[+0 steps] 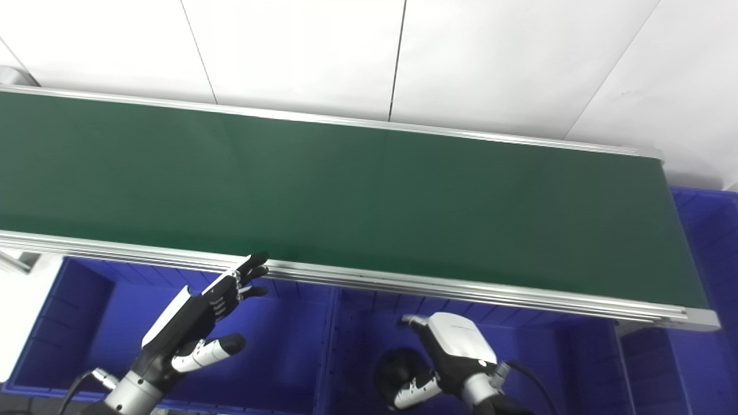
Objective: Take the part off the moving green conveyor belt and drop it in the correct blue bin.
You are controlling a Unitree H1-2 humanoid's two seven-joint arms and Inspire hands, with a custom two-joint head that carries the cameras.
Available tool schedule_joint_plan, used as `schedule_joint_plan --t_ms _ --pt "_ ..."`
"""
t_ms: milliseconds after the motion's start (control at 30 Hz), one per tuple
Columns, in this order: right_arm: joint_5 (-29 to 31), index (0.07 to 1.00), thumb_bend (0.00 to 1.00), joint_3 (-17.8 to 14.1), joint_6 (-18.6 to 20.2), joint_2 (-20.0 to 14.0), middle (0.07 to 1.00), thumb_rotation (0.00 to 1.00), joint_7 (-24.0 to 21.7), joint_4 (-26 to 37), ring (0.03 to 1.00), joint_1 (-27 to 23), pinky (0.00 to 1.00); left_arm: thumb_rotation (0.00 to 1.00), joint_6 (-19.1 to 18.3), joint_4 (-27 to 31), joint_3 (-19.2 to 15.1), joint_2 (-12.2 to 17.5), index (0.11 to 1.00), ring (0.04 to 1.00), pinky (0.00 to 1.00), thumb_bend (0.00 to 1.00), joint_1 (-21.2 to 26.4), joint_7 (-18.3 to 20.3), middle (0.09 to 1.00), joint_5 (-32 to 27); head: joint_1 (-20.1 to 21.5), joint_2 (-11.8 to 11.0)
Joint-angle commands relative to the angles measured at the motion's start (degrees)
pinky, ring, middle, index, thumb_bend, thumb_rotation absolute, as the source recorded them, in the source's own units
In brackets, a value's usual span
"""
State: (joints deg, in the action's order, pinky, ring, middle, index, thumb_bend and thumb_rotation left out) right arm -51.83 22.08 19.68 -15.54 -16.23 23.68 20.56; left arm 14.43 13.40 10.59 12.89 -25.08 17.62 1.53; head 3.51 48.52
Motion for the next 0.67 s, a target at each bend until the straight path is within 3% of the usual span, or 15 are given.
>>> schedule_joint_plan --t_ms 0,133,267,500,633 --pt "1.55 0.903 0.79 -0.53 -3.89 0.93 1.0 0.35 4.15 3.13 1.0 1.92 0.94 0.72 2.22 2.52 -0.57 -0.61 0.933 0.942 0.87 0.67 -0.86 -1.57 0.974 -0.17 0.16 0.0" --pt "2.63 0.953 0.83 -1.04 -5.61 1.16 1.0 0.33 6.17 5.86 1.0 5.04 0.98 0.71 3.81 2.65 -0.55 -0.82 0.934 0.936 0.86 0.62 -1.56 -1.95 0.97 -0.69 0.81 -0.26" --pt "9.81 0.993 0.85 -2.49 -9.45 1.27 1.0 0.33 7.81 7.17 1.0 8.15 0.97 0.72 2.58 3.58 -0.3 -0.84 0.939 0.941 0.86 0.62 -2.77 -1.94 0.972 -0.72 1.05 -0.84" --pt "22.34 0.984 0.85 -3.62 -20.92 3.48 1.0 0.35 14.02 2.68 0.967 11.74 0.87 0.72 2.04 1.5 0.21 -0.93 0.933 0.94 0.85 0.66 -2.39 -1.53 0.967 -1.11 2.02 -2.18" --pt "24.78 0.987 0.85 -3.82 -24.11 5.0 0.99 0.43 15.92 0.9 0.958 12.93 0.87 0.7 4.4 -1.66 0.54 -0.96 0.932 0.943 0.86 0.65 -0.78 -0.9 0.971 -2.36 3.3 -2.86"
